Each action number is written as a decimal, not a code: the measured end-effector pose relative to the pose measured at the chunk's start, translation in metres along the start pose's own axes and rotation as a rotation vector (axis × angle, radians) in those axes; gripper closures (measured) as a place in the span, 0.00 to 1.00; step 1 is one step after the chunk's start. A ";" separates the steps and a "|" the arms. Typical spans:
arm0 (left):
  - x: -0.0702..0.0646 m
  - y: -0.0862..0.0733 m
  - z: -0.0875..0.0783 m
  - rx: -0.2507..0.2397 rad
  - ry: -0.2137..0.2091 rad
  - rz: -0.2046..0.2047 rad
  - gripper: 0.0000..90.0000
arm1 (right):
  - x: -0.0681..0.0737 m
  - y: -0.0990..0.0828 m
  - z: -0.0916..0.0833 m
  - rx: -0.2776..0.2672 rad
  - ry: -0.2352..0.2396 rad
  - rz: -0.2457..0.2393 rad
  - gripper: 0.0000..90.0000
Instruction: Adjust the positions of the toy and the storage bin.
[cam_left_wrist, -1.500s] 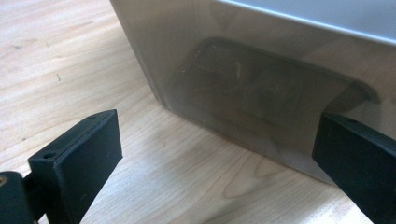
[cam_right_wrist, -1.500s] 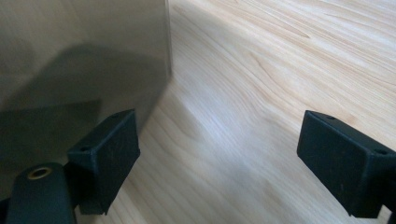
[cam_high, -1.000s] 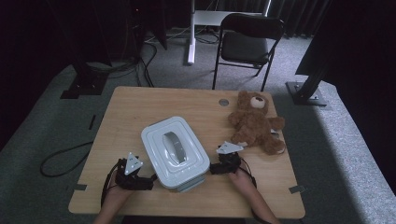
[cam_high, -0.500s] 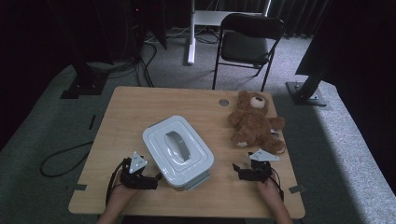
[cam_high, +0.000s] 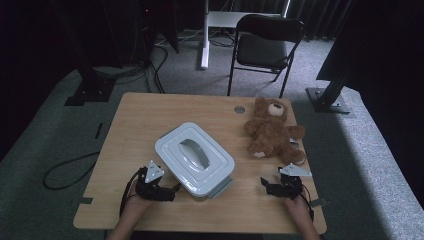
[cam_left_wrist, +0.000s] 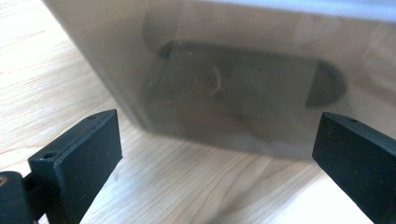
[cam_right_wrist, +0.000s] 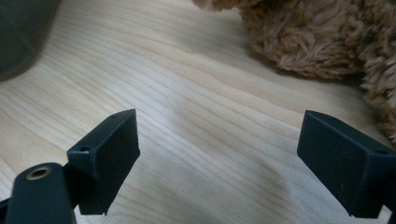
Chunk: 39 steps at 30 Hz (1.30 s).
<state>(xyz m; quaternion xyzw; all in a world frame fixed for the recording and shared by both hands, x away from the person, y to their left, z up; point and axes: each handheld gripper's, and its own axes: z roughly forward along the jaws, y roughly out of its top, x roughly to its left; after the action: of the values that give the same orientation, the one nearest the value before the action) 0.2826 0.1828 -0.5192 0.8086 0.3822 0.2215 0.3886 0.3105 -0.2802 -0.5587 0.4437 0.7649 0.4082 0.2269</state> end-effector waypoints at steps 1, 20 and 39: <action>0.001 -0.002 0.000 0.003 0.007 0.012 0.02 | 0.000 -0.001 0.001 0.004 -0.001 -0.004 0.13; 0.020 0.008 -0.051 -0.013 0.055 -0.134 0.02 | -0.003 -0.001 0.004 0.067 -0.032 -0.004 0.15; 0.003 0.061 -0.056 -0.052 -0.025 -0.043 0.02 | -0.004 0.000 0.009 0.127 -0.037 0.007 0.14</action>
<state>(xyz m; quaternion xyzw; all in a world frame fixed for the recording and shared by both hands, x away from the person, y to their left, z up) 0.2754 0.1864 -0.4367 0.7924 0.3886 0.2129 0.4191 0.3193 -0.2799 -0.5638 0.4672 0.7834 0.3514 0.2109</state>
